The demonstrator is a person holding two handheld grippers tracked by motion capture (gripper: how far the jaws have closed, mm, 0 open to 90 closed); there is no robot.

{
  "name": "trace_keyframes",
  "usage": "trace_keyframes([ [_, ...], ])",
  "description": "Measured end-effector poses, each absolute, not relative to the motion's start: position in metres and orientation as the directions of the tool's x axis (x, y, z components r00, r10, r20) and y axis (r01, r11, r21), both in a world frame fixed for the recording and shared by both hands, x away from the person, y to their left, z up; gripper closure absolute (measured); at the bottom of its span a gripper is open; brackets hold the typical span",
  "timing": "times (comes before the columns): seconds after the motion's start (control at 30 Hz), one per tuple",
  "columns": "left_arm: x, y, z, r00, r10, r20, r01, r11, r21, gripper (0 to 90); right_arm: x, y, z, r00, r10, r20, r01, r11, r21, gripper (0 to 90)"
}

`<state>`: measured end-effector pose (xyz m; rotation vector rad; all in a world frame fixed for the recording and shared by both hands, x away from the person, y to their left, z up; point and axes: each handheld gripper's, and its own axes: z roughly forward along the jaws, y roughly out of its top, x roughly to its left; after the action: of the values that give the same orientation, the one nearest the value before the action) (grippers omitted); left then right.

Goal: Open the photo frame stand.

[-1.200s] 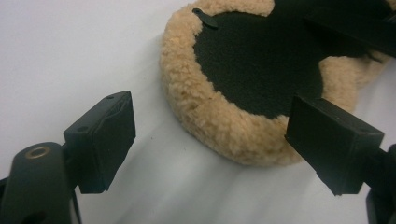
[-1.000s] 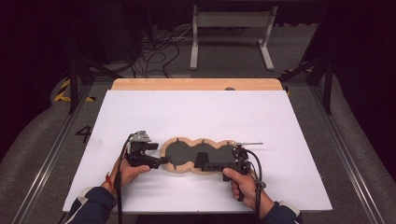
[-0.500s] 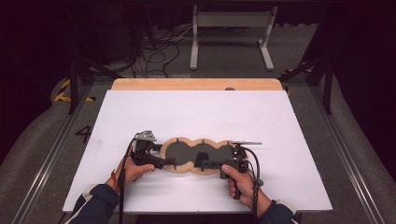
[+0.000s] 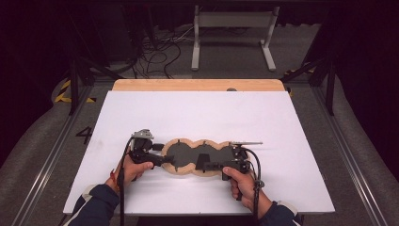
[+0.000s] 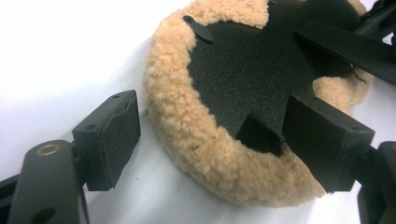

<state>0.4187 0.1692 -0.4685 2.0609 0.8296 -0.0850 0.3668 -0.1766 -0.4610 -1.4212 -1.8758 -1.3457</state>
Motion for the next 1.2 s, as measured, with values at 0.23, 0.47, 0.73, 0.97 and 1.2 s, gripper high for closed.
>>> trace_keyframes([
  [0.23, 0.419, 0.165, -0.467, 0.773, 0.520, -0.364, 0.594, -0.389, 0.705, 23.6, 0.372, -0.176, -0.461, -0.388, 0.478, 0.788, 0.901, 0.017, 0.433, 59.5],
  [0.47, 0.416, 0.166, -0.467, 0.764, 0.537, -0.356, 0.597, -0.382, 0.705, 27.6, 0.370, -0.173, -0.459, -0.386, 0.489, 0.783, 0.900, 0.011, 0.437, 58.4],
  [0.73, 0.419, 0.177, -0.470, 0.729, 0.564, -0.388, 0.624, -0.316, 0.714, 23.0, 0.368, -0.173, -0.460, -0.399, 0.493, 0.773, 0.892, 0.016, 0.451, 61.2],
  [0.97, 0.419, 0.169, -0.469, 0.758, 0.511, -0.405, 0.616, -0.356, 0.703, 18.8, 0.369, -0.171, -0.459, -0.494, 0.495, 0.715, 0.845, 0.080, 0.529, 61.3],
  [1.2, 0.418, 0.167, -0.469, 0.781, 0.474, -0.407, 0.599, -0.382, 0.703, 21.2, 0.367, -0.168, -0.456, -0.621, 0.503, 0.602, 0.753, 0.169, 0.636, 61.0],
])
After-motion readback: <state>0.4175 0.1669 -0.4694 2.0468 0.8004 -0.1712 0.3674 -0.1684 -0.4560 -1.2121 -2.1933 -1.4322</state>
